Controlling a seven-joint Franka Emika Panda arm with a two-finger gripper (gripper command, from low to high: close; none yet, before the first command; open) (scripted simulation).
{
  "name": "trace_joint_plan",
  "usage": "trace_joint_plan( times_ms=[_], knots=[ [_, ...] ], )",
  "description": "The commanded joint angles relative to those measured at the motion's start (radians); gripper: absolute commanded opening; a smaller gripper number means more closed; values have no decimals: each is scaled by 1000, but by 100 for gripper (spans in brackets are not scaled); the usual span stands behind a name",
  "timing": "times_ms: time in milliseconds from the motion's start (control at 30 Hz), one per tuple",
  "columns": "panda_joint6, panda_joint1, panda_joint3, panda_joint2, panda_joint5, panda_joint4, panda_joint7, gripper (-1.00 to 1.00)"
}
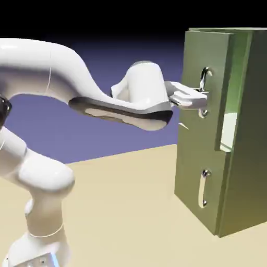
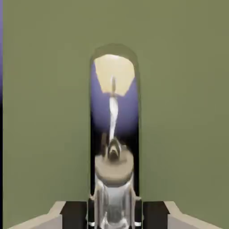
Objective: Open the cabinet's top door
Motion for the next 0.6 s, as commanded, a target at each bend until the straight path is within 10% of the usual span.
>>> trace_joint_plan(
  times_ms=[0, 567],
  knots=[
    [-20, -32, 35, -9, 44, -23, -23, -100],
    [-513, -246, 569, -179, 784, -282, -331, -100]
  ],
)
